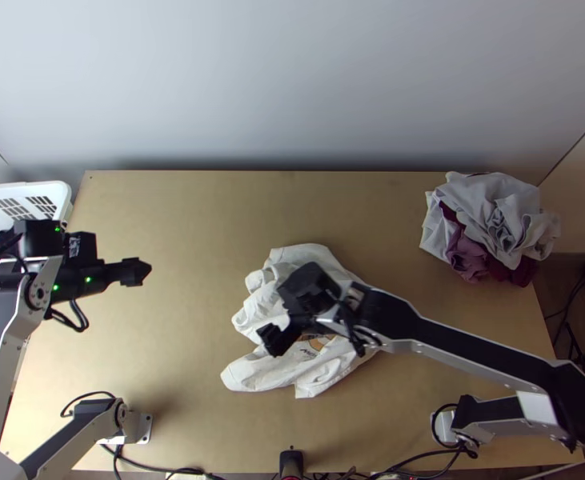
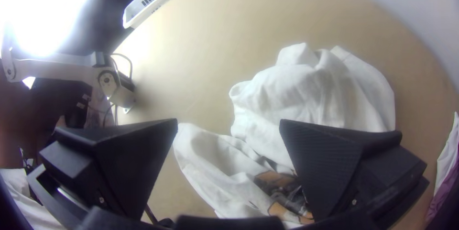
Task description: Fold the t-shirt
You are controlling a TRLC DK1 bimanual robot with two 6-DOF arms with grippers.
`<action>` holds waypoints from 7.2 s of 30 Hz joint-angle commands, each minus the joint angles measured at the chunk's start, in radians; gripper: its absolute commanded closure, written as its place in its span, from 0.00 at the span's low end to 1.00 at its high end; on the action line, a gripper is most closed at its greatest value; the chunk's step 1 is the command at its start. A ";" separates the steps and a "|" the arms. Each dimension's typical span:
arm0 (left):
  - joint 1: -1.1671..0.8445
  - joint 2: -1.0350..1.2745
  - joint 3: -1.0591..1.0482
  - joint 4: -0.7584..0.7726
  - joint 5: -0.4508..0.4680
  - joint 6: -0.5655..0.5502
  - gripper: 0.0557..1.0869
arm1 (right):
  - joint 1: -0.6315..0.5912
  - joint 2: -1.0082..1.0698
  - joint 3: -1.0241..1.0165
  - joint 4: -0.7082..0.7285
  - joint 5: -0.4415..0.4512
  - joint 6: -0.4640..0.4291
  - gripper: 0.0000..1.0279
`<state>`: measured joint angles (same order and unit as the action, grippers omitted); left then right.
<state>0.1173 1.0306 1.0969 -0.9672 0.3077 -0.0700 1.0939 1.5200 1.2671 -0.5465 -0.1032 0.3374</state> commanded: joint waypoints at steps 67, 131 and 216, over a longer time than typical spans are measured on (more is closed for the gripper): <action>-0.349 -0.107 -0.356 0.213 0.014 -0.218 0.06 | -0.138 0.290 1.146 -0.132 0.421 -0.190 0.97; -0.240 -0.191 -0.190 0.311 0.323 -0.214 0.96 | -0.298 0.157 1.081 -0.136 0.419 -0.182 0.97; -0.492 0.523 -0.272 0.860 0.176 -0.697 0.96 | -0.330 0.189 1.003 -0.165 0.421 -0.167 0.97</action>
<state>-0.3721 1.5642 0.8501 -0.1219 0.4599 -0.7933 0.7635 1.7073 2.2715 -0.7120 0.3172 0.1711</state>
